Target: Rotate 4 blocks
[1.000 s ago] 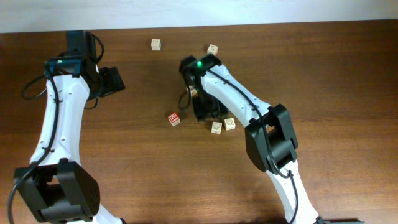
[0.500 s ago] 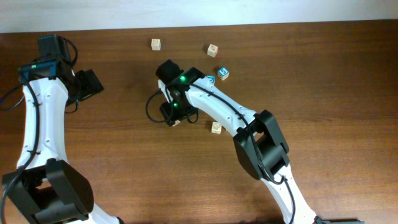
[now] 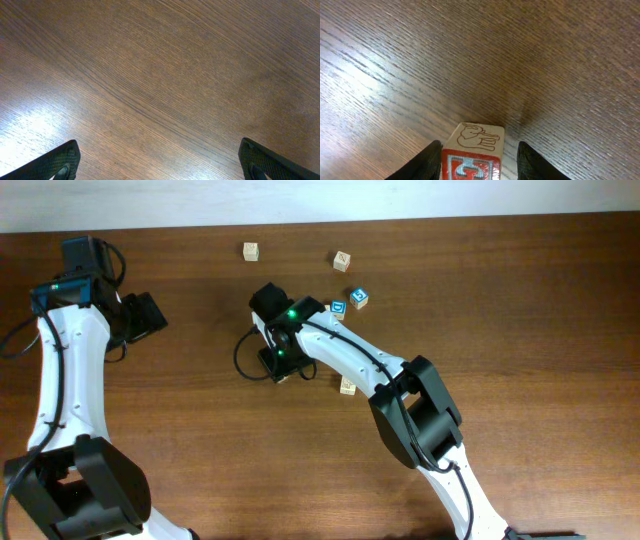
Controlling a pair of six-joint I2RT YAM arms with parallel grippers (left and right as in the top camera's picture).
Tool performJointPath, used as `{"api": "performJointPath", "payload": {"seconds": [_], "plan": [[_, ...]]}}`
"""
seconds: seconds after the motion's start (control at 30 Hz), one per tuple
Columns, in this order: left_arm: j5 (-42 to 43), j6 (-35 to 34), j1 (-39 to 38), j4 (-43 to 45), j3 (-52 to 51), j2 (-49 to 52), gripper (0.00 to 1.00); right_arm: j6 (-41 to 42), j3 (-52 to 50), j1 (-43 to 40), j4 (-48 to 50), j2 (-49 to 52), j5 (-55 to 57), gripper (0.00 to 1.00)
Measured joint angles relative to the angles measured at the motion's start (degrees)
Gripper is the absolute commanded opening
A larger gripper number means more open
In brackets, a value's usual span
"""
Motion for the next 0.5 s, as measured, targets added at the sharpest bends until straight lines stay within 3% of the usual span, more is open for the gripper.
{"api": "performJointPath", "payload": {"seconds": [0.2,0.37,0.5], "plan": [[0.02,0.0,0.0,0.0,0.0,0.0,0.99,2.03,0.66,0.0,-4.31,0.0,2.6,0.32],[0.02,0.0,0.0,-0.48,0.0,0.0,1.0,12.63,1.4,0.0,-16.44,-0.02,8.9,0.32],[0.04,0.0,0.0,-0.92,0.0,0.0,0.99,18.53,1.18,-0.07,-18.14,-0.04,12.5,0.32]]}}
